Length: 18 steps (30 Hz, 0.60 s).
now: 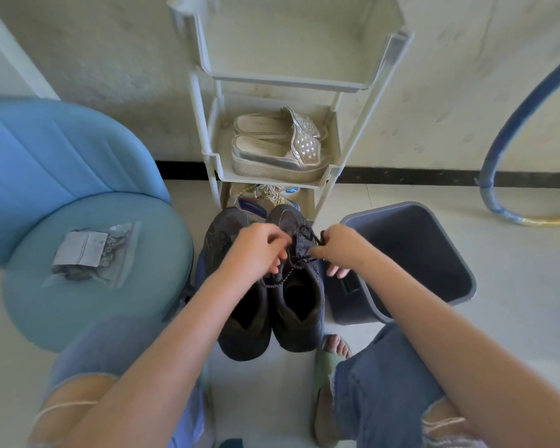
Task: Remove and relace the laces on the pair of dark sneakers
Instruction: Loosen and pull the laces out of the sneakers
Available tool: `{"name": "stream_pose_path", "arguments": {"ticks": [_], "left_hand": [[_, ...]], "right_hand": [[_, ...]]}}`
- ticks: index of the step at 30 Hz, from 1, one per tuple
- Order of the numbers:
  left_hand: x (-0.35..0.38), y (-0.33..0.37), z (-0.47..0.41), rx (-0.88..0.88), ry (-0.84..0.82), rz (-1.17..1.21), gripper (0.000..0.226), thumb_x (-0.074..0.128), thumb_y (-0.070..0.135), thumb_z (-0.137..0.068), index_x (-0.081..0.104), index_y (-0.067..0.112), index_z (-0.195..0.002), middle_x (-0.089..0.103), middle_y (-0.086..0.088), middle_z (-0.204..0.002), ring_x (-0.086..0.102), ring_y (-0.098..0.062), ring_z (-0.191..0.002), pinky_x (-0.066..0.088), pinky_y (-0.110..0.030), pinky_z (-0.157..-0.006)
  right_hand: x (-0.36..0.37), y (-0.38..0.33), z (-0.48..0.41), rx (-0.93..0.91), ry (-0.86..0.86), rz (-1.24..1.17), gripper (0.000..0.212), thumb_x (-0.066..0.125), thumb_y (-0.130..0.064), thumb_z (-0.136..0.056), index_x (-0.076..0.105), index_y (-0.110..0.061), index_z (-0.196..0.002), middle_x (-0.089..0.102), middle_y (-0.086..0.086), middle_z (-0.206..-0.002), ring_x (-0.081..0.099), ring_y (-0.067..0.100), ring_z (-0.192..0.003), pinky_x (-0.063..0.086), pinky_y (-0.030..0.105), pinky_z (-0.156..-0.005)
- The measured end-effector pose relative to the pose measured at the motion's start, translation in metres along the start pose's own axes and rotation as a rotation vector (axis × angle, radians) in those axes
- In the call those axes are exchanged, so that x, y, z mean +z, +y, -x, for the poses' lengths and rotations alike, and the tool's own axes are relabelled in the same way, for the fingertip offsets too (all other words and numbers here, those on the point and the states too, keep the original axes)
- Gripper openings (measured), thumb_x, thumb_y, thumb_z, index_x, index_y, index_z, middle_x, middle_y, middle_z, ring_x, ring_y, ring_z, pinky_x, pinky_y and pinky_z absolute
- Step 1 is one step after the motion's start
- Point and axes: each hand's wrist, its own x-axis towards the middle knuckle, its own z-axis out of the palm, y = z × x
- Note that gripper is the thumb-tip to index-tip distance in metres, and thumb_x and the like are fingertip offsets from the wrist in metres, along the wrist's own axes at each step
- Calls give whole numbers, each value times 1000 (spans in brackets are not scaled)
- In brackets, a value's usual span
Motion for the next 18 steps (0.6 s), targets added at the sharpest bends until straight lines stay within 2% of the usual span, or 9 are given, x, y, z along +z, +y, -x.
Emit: {"name": "stream_pose_path", "arguments": {"ticks": [2, 4, 6, 8, 9, 11, 12, 15, 18], "left_hand": [[9, -5, 8, 10, -60, -162, 23, 53, 15, -94, 68, 14, -112, 70, -1, -97, 65, -15, -85, 49, -24, -81], [14, -7, 13, 80, -99, -294, 28, 53, 15, -93, 67, 14, -117, 66, -4, -114, 60, -19, -106, 42, -25, -94], [17, -11, 15, 114, -112, -316, 30, 49, 15, -95, 65, 13, -121, 63, -8, -117, 57, -22, -110, 40, -28, -95], [23, -17, 10, 103, -67, -309, 32, 45, 18, -98, 61, 17, -126, 59, -7, -122, 55, -21, -113, 39, -29, -98], [25, -20, 8, 103, -29, -320, 33, 45, 18, -98, 60, 18, -127, 58, -7, -123, 54, -21, -114, 39, -29, -99], [29, -23, 4, 93, 33, -312, 36, 47, 21, -98, 55, 19, -133, 55, -7, -124, 51, -22, -117, 39, -31, -101], [30, -23, 3, 75, 44, -295, 39, 49, 22, -97, 51, 19, -136, 52, -7, -126, 48, -22, -119, 38, -31, -102], [31, -21, 3, 38, 63, -300, 44, 51, 24, -97, 45, 18, -140, 44, -4, -133, 37, -20, -127, 33, -31, -105], [20, -17, 1, 22, 91, -260, 39, 50, 19, -97, 51, 17, -136, 51, -3, -135, 51, -19, -121, 38, -30, -102]], "right_hand": [[5, -3, 5, 11, -33, 86, 29, 61, -32, -92, 52, -4, -89, 67, 16, -73, 68, 24, -55, 59, 33, -60], [7, -7, 11, -37, 6, 166, 29, 59, -31, -93, 49, -6, -82, 63, 19, -93, 69, 33, -80, 57, 38, -78], [8, -13, 11, -77, 102, 198, 22, 48, -22, -98, 54, -1, -104, 56, 19, -113, 59, 33, -103, 47, 37, -89], [5, -17, 10, -84, 162, 210, 32, 41, -13, -100, 46, -4, -130, 56, 16, -120, 52, 31, -113, 41, 34, -93], [6, -17, 6, -114, 187, 197, 31, 42, -13, -100, 47, -5, -130, 57, 14, -117, 54, 30, -111, 42, 33, -92], [7, -17, -9, -138, 316, 156, 21, 49, -20, -99, 59, -5, -109, 55, 10, -102, 56, 28, -92, 46, 35, -81], [8, -16, -15, -132, 417, 154, 24, 54, -24, -97, 63, -3, -103, 53, 9, -100, 54, 25, -85, 45, 35, -75], [13, -20, -26, -169, 531, 195, 28, 65, -27, -90, 67, -2, -102, 46, 9, -125, 55, 24, -85, 44, 34, -73], [16, -25, -30, -217, 543, 119, 27, 70, -27, -86, 65, -2, -92, 35, 7, -134, 57, 27, -85, 46, 36, -74]]}}
